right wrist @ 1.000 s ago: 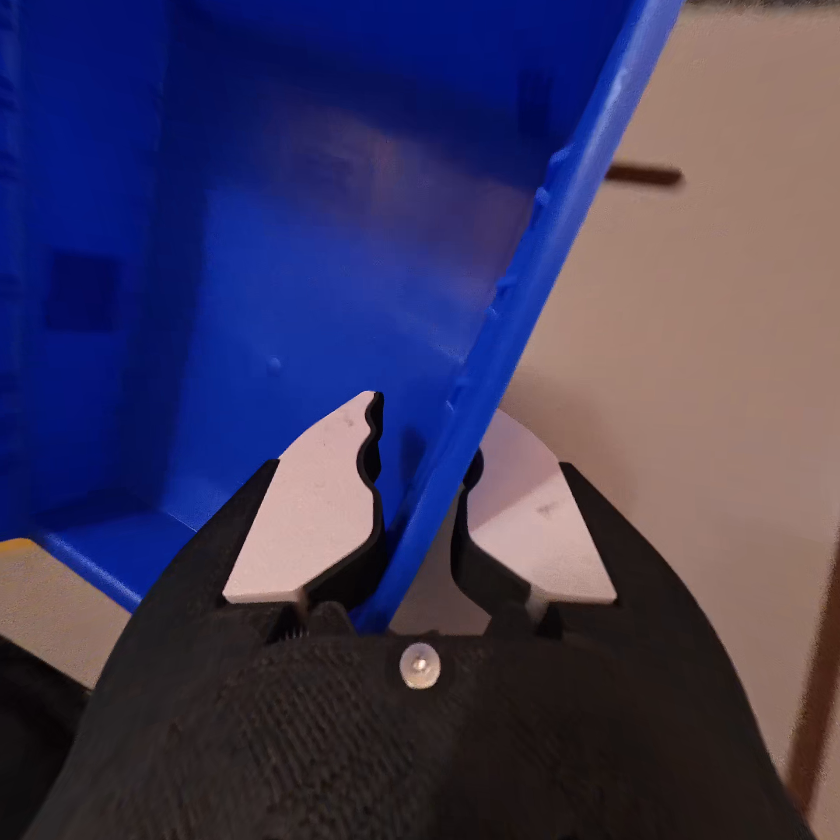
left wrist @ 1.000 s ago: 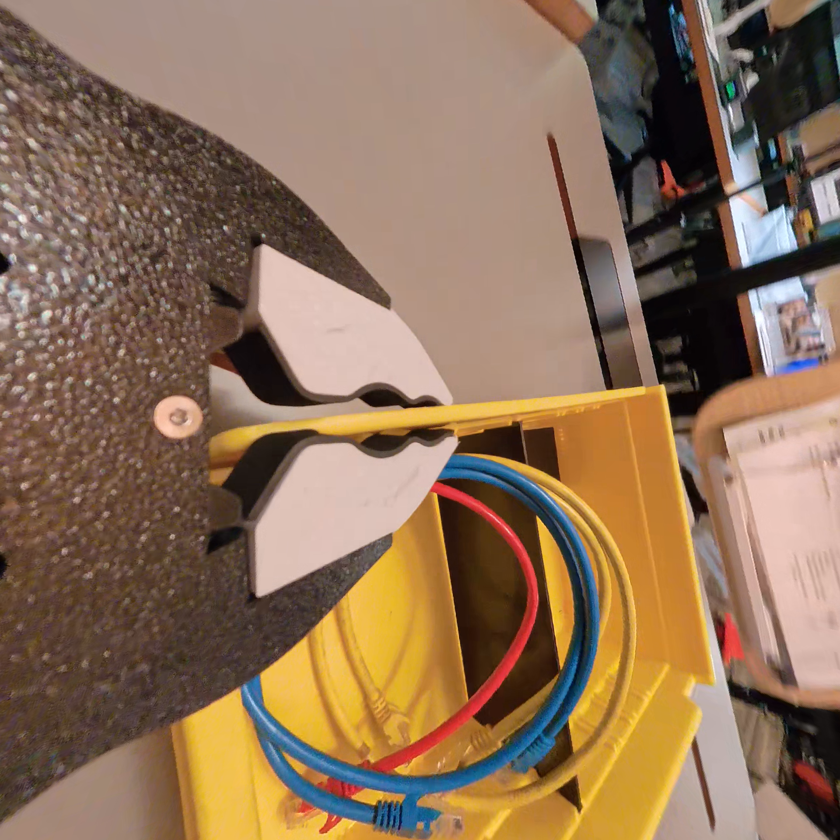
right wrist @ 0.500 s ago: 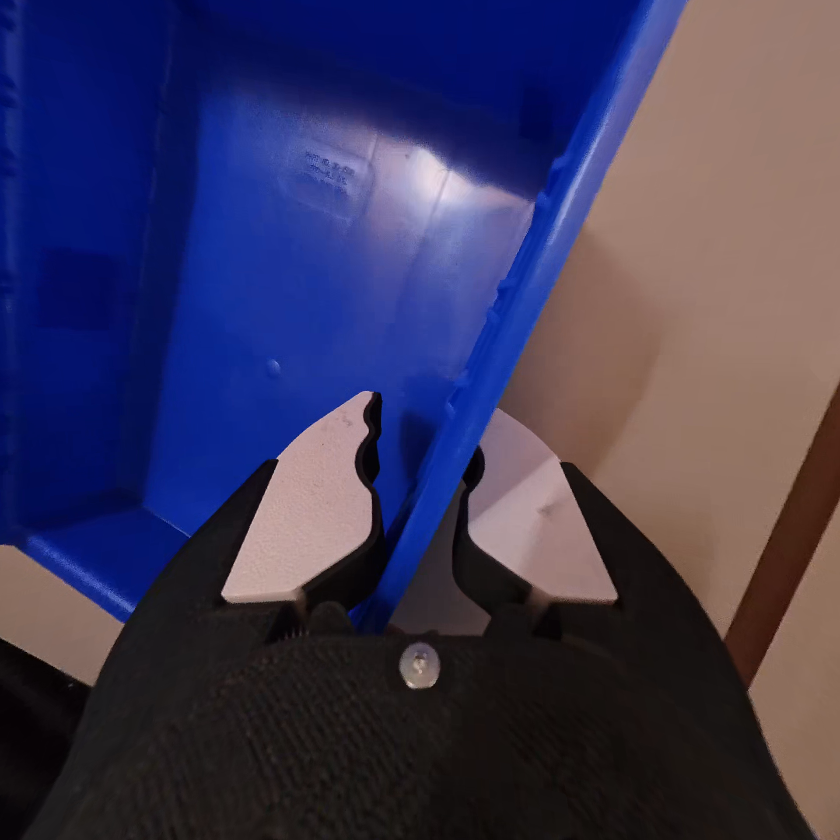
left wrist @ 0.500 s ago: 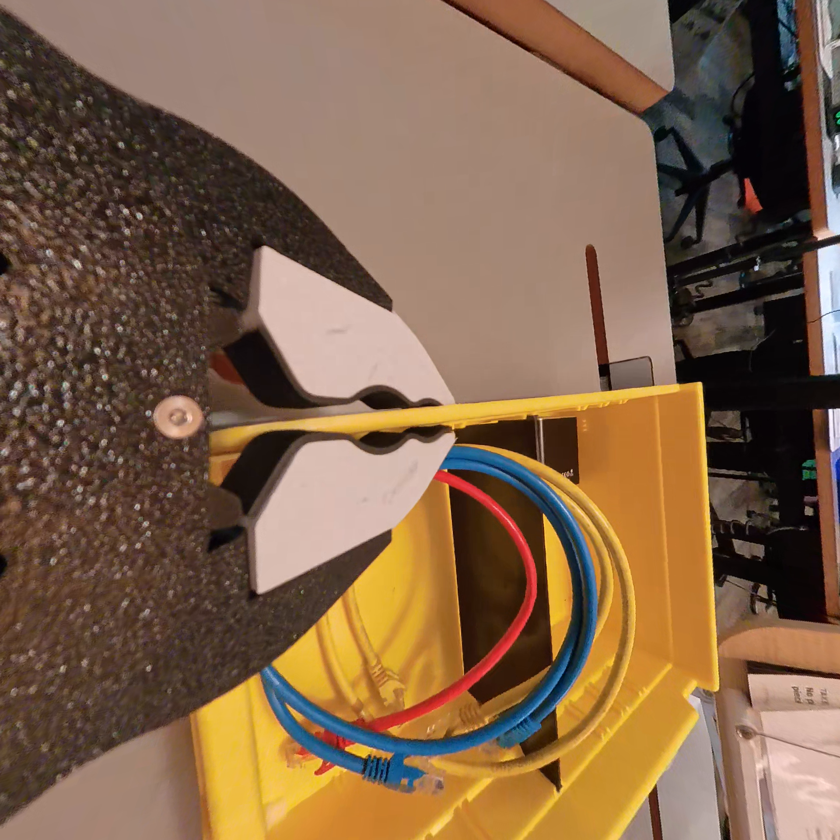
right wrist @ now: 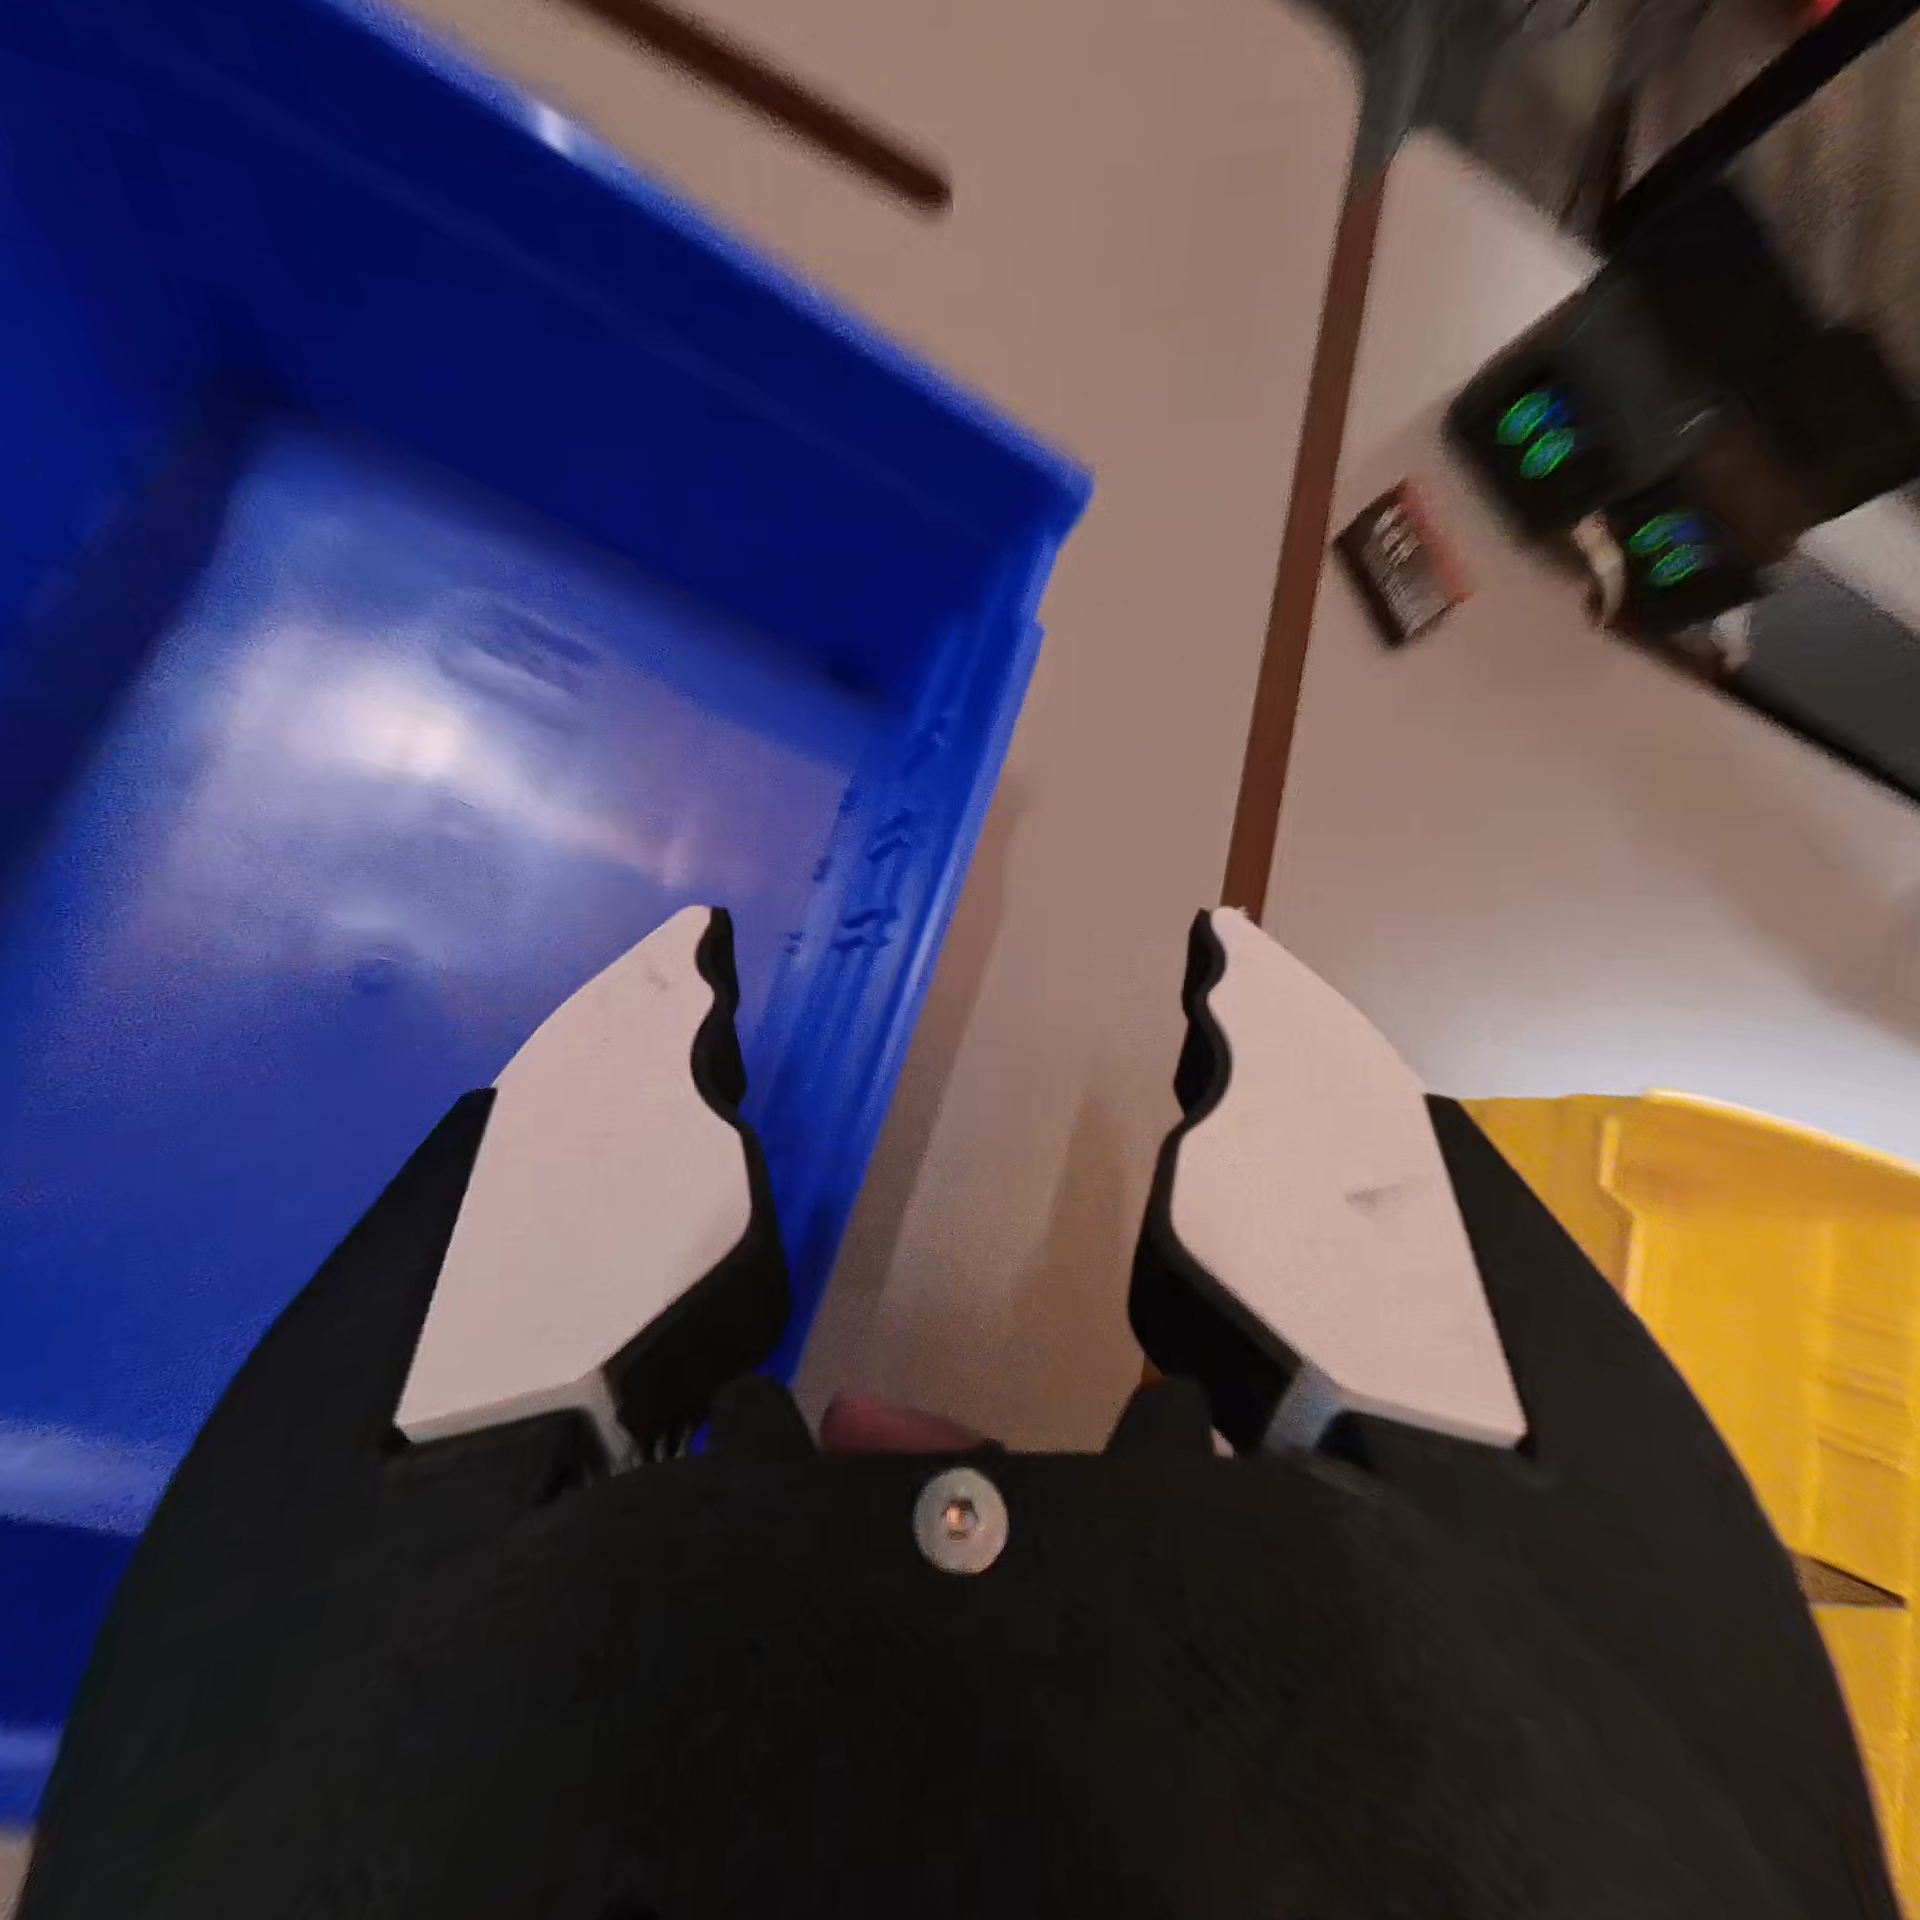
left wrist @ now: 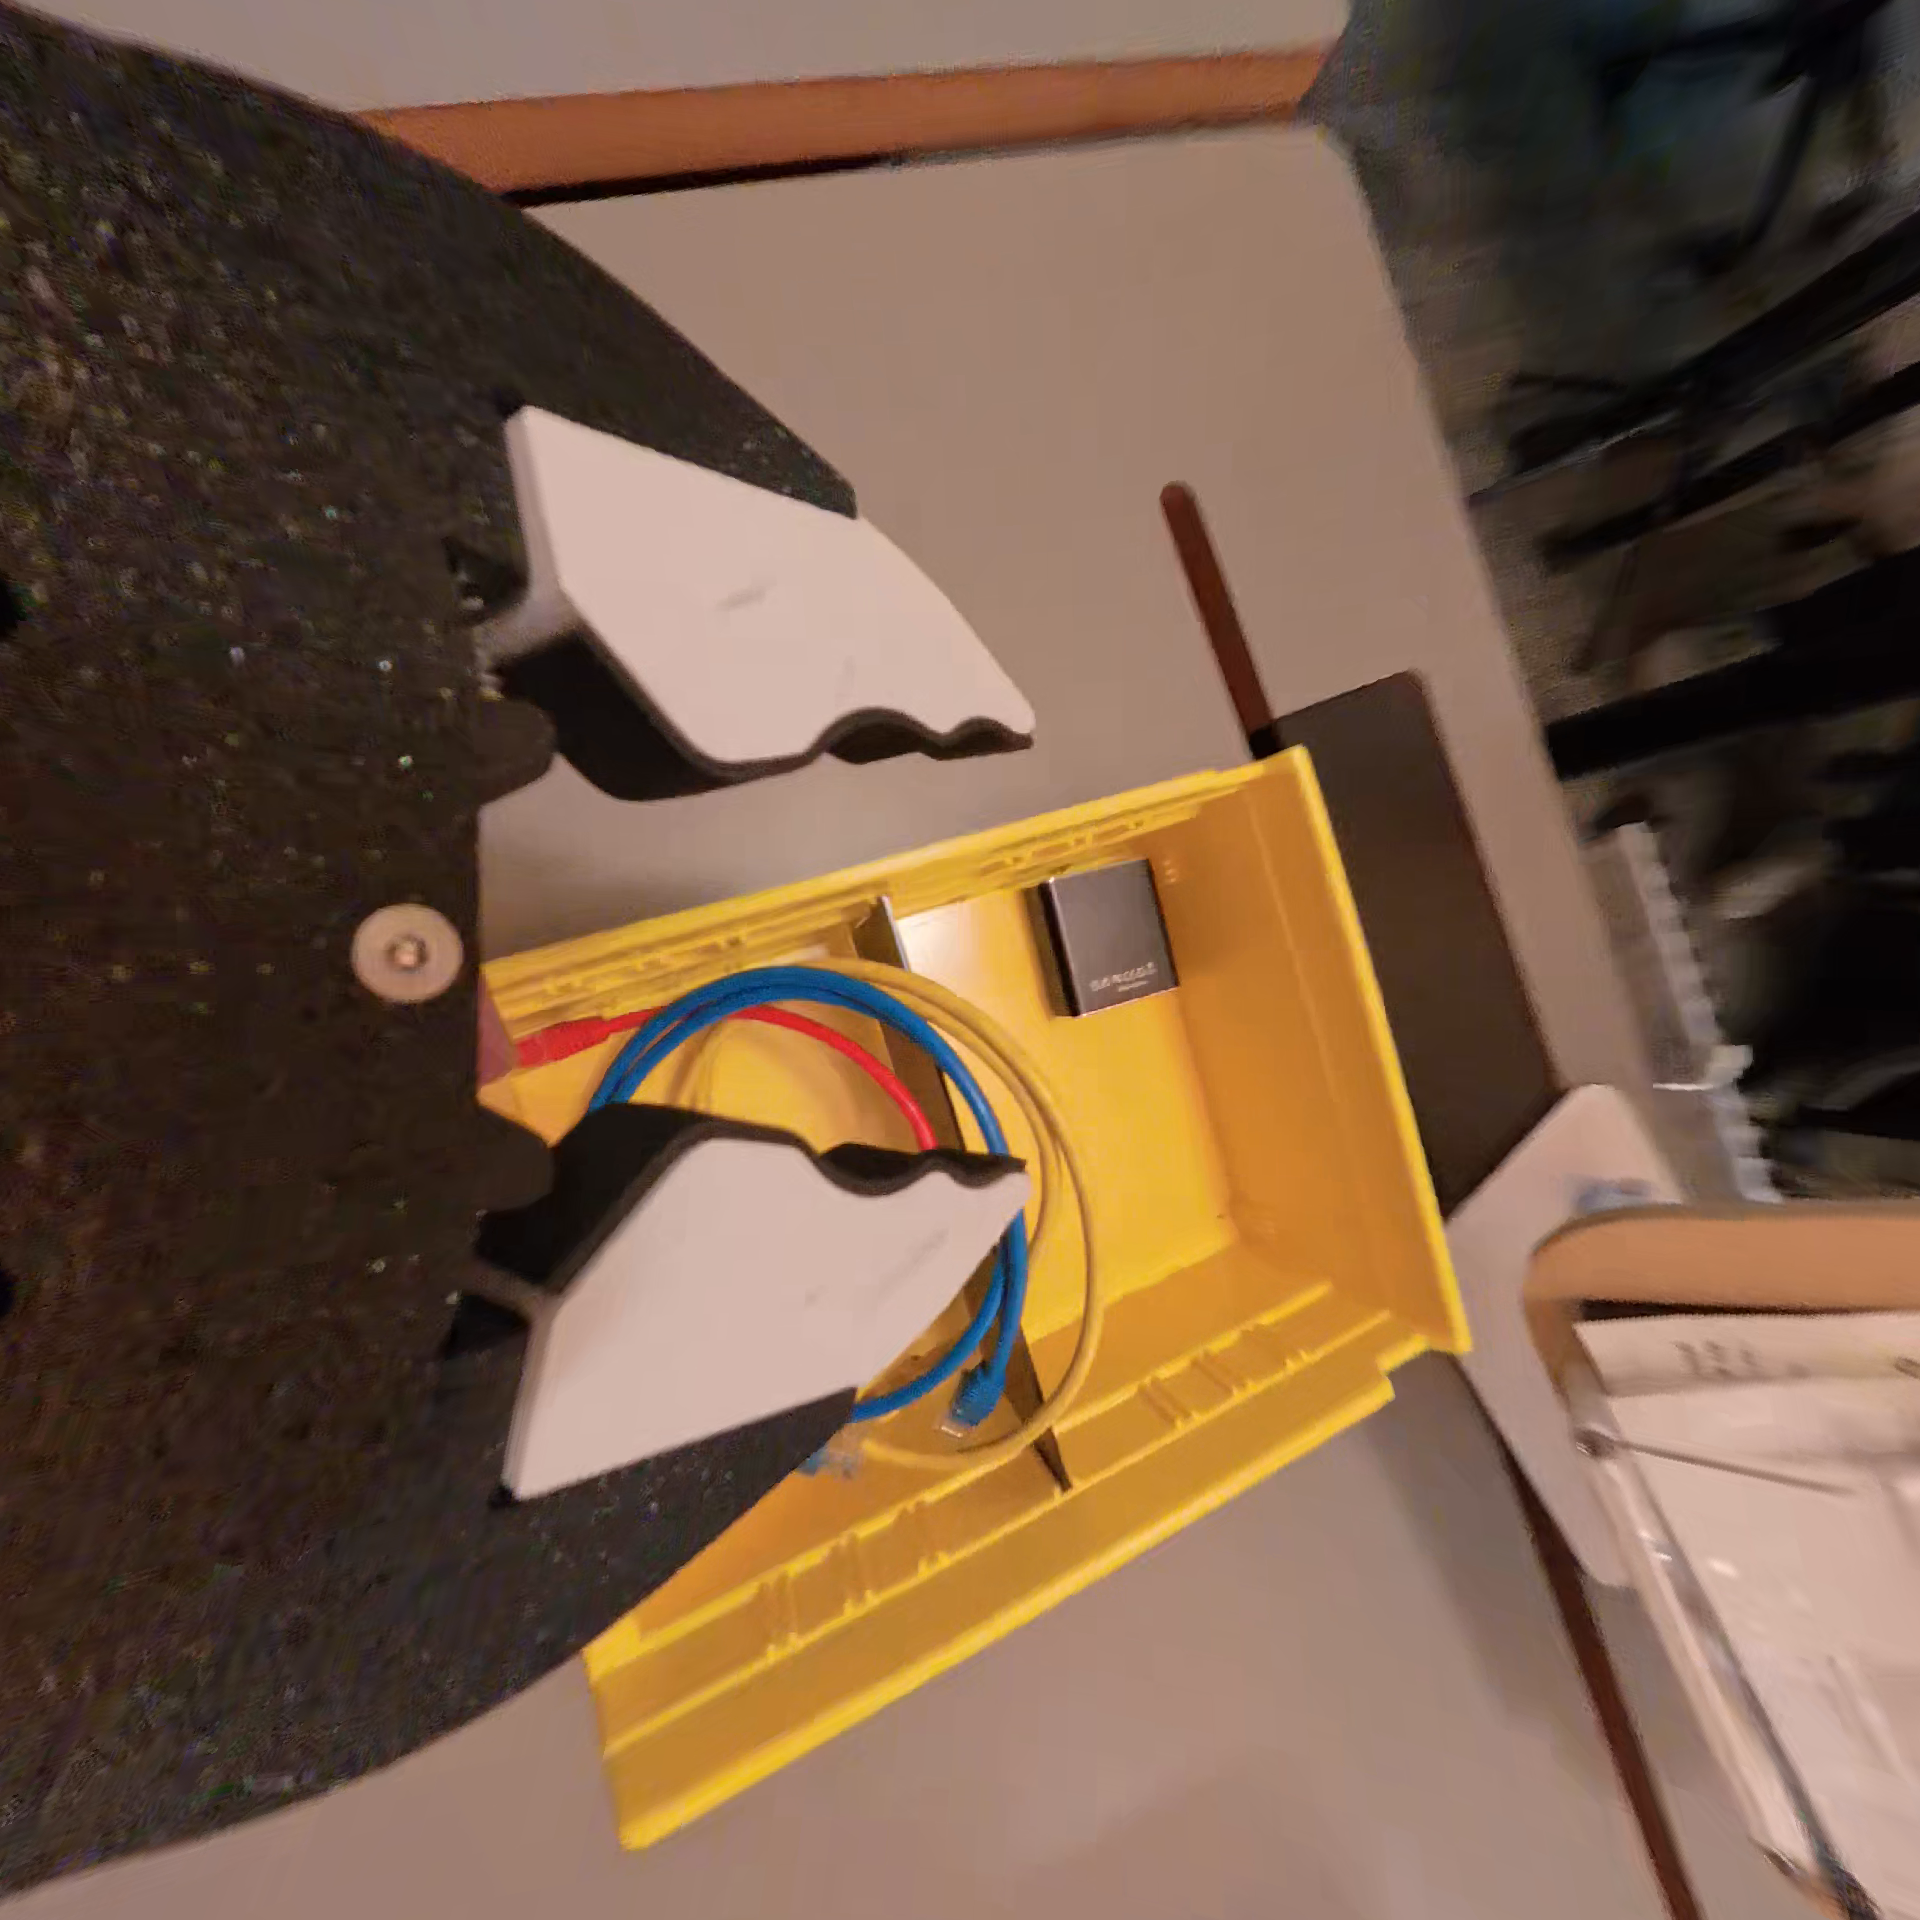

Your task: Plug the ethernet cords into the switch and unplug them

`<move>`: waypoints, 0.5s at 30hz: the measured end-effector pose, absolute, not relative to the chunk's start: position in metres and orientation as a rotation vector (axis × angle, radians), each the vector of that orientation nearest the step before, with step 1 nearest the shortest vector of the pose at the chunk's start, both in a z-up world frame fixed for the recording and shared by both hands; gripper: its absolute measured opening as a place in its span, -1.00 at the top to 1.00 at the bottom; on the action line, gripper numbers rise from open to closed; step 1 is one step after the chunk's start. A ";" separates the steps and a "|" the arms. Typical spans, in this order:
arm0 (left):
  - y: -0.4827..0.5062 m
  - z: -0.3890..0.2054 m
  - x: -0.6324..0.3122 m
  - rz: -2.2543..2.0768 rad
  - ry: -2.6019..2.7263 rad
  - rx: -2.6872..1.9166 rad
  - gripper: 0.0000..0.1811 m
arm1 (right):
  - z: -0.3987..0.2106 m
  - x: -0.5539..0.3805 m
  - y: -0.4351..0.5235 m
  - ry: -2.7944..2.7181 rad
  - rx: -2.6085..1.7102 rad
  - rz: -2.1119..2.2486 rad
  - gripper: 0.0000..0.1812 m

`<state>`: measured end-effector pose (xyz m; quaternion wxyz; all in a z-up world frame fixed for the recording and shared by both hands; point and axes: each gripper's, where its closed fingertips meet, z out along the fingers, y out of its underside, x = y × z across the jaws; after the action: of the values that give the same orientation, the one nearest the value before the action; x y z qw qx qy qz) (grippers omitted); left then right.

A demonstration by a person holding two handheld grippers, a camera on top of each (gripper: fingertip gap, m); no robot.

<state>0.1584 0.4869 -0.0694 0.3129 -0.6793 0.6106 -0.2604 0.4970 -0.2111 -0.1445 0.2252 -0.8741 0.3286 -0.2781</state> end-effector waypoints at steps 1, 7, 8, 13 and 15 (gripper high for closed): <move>0.486 -0.074 0.172 -0.671 1.659 -1.852 0.19 | -0.127 0.481 -0.199 0.862 -2.361 -0.757 0.04; 0.474 -0.141 0.242 -0.475 1.985 -2.140 0.12 | -0.076 0.330 -0.079 0.381 -2.033 -0.398 0.20; 0.474 -0.154 0.248 -0.412 2.029 -2.161 0.13 | -0.079 0.316 -0.066 0.339 -2.001 -0.367 0.22; 0.486 -0.205 0.251 -0.054 2.079 -2.343 0.10 | -0.089 0.313 -0.044 0.328 -1.997 -0.373 0.07; 0.490 -0.215 0.252 0.018 2.062 -2.397 0.10 | -0.089 0.315 -0.043 0.309 -1.956 -0.378 0.09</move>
<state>0.2522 0.4899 -0.2155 -0.0099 -0.7580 0.6521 0.0058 0.3154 -0.0427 -0.0888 0.5333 -0.8207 0.1297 -0.1588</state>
